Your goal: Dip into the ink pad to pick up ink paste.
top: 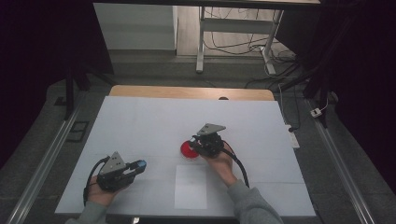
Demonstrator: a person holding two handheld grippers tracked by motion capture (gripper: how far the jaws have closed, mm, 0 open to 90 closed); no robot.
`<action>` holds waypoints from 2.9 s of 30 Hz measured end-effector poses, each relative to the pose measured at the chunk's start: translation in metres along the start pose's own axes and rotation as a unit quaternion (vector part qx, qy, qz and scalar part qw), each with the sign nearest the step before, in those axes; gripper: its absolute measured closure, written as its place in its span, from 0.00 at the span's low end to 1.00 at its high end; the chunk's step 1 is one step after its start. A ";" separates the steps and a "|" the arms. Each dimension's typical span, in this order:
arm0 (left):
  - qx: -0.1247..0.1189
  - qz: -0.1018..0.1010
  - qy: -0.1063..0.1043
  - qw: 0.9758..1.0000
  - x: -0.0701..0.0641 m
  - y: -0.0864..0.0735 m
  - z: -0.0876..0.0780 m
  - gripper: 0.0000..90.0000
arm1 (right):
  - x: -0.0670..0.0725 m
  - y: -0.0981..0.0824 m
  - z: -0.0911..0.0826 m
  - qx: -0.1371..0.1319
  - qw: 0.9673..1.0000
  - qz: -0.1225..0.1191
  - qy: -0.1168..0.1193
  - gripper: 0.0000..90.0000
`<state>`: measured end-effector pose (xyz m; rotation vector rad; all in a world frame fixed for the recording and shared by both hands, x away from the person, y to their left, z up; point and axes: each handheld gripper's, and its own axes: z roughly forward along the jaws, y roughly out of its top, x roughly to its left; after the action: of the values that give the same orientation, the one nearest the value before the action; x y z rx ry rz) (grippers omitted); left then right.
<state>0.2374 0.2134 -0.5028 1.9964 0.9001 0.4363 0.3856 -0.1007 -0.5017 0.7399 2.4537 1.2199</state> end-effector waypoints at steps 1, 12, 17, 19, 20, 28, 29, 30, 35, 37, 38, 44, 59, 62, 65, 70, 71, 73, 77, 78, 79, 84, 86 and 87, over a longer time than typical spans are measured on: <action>0.000 0.000 0.000 1.000 0.000 0.000 0.000 0.83 | 0.000 0.000 0.000 -0.001 1.000 0.001 0.000 0.74; -0.001 0.000 -0.001 1.000 0.000 0.000 0.000 0.83 | 0.002 -0.001 0.002 0.006 1.000 -0.002 -0.005 0.75; 0.000 0.000 -0.001 1.000 0.000 0.000 0.000 0.83 | 0.002 -0.002 0.003 0.009 1.000 -0.002 -0.006 0.75; 0.000 0.000 -0.001 1.000 0.000 0.000 0.000 0.83 | 0.002 -0.002 0.003 0.008 1.000 -0.001 -0.005 0.75; 0.000 0.001 -0.001 1.000 0.000 0.000 0.000 0.83 | 0.002 -0.002 0.003 0.008 1.000 0.000 -0.005 0.75; 0.000 0.000 -0.001 1.000 0.000 0.000 0.000 0.83 | 0.002 -0.002 0.003 0.011 1.000 -0.001 -0.008 0.75; 0.000 0.000 0.000 1.000 0.000 0.000 0.000 0.83 | 0.002 -0.002 0.003 0.011 1.000 -0.001 -0.008 0.75; 0.000 0.000 -0.001 1.000 0.000 0.000 0.000 0.83 | 0.002 -0.002 0.003 0.008 1.000 0.000 -0.006 0.75; -0.001 -0.001 -0.001 1.000 0.000 0.000 -0.001 0.83 | 0.001 -0.001 0.000 0.002 1.000 0.009 -0.005 0.75; 0.000 -0.002 0.000 1.000 0.001 0.000 -0.001 0.83 | 0.000 0.000 -0.001 0.005 1.000 0.011 -0.004 0.75; 0.000 -0.001 0.000 1.000 0.001 0.000 0.000 0.83 | -0.001 -0.001 -0.001 0.001 1.000 0.013 -0.004 0.75; -0.001 -0.002 0.001 1.000 0.001 0.000 -0.001 0.83 | -0.002 0.001 -0.005 -0.010 1.000 0.021 0.000 0.75; -0.001 -0.003 0.002 1.000 0.002 -0.001 -0.002 0.83 | -0.005 0.004 -0.014 -0.028 0.999 0.027 0.000 0.75; -0.001 -0.003 0.002 1.000 0.002 -0.001 -0.002 0.83 | -0.006 0.005 -0.016 -0.031 0.999 0.027 0.000 0.75; -0.001 -0.003 0.002 1.000 0.002 -0.001 -0.002 0.83 | -0.005 0.005 -0.017 -0.035 0.999 0.028 0.001 0.75; -0.002 -0.004 0.004 1.000 0.002 -0.001 -0.001 0.83 | -0.005 0.005 -0.020 -0.040 0.999 0.026 0.002 0.75; -0.001 -0.003 0.004 1.000 0.002 -0.001 -0.001 0.83 | -0.005 0.006 -0.021 -0.040 0.999 0.026 0.002 0.75; -0.001 -0.003 0.004 1.000 0.002 -0.001 -0.001 0.83 | -0.005 0.006 -0.023 -0.042 0.999 0.026 0.001 0.75; -0.001 -0.003 0.004 1.000 0.003 -0.001 -0.001 0.83 | -0.006 0.007 -0.027 -0.050 0.998 0.029 0.004 0.75; -0.001 -0.004 0.004 1.000 0.003 -0.001 -0.001 0.83 | -0.006 0.007 -0.028 -0.052 0.998 0.029 0.005 0.75; -0.001 -0.004 0.004 1.000 0.003 -0.001 -0.001 0.83 | -0.006 0.007 -0.029 -0.053 0.998 0.028 0.003 0.75; -0.003 -0.003 0.007 1.000 0.003 -0.001 -0.002 0.83 | -0.006 0.008 -0.035 -0.061 0.998 0.030 0.005 0.75; -0.004 -0.003 0.008 1.000 0.003 -0.001 -0.003 0.83 | -0.006 0.008 -0.037 -0.063 0.998 0.031 0.006 0.75; -0.004 -0.004 0.007 1.000 0.003 -0.001 -0.002 0.83 | -0.006 0.008 -0.038 -0.065 0.997 0.031 0.007 0.75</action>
<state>0.2376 0.2175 -0.5024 1.9843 0.9131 0.4502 0.3745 -0.1247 -0.4721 0.7779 2.3515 1.3962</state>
